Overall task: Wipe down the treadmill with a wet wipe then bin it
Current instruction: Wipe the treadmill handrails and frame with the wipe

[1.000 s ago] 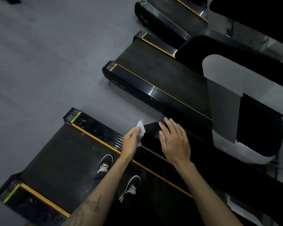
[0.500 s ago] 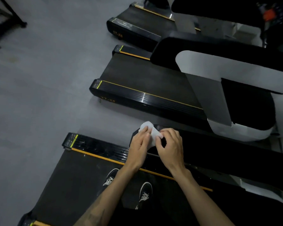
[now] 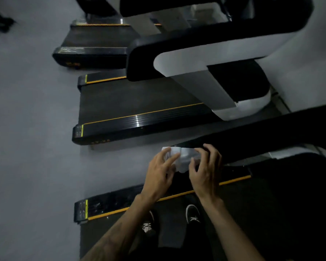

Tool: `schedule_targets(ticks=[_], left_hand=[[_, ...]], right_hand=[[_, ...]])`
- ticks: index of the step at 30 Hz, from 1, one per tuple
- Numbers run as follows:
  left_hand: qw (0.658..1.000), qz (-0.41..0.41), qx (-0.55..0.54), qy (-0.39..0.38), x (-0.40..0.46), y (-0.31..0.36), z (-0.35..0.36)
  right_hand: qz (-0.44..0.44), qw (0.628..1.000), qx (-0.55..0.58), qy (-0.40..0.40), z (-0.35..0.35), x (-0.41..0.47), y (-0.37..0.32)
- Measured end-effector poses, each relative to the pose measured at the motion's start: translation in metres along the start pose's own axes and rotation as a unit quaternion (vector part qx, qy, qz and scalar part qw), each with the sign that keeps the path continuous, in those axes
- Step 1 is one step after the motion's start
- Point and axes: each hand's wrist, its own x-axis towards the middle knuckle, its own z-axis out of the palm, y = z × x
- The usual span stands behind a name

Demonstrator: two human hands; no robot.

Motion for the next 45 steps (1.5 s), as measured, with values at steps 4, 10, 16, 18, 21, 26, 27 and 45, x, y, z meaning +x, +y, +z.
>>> schedule_targets(ticks=[4, 10, 16, 18, 21, 26, 27, 45], left_hand=[[0.998, 0.035, -0.001, -0.044, 0.013, -0.009, -0.019], [0.996, 0.057, 0.028, -0.067, 0.034, -0.011, -0.041], [0.980, 0.145, 0.092, -0.105, 0.050, -0.012, -0.047], [0.971, 0.169, 0.102, -0.136, 0.051, -0.016, -0.048], [0.959, 0.199, 0.105, -0.174, 0.053, -0.024, -0.050], [0.940, 0.262, 0.092, -0.201, 0.063, -0.039, -0.057], [0.933, 0.277, 0.091, -0.210, 0.065, -0.041, -0.060], [0.868, 0.430, 0.021, -0.246, 0.111, -0.037, -0.031]], right_hand=[[0.035, 0.995, 0.086, -0.022, 0.022, -0.043, -0.040], [0.113, 0.988, 0.093, -0.042, 0.042, -0.062, -0.069], [0.150, 0.974, 0.163, -0.048, 0.067, -0.079, -0.077], [0.184, 0.961, 0.200, -0.058, 0.076, -0.091, -0.081], [0.229, 0.934, 0.255, -0.106, 0.082, -0.104, -0.092], [0.337, 0.857, 0.387, -0.043, 0.087, -0.096, -0.121], [0.352, 0.848, 0.397, -0.006, 0.089, -0.090, -0.126], [0.431, 0.762, 0.431, 0.219, 0.148, -0.069, -0.140]])
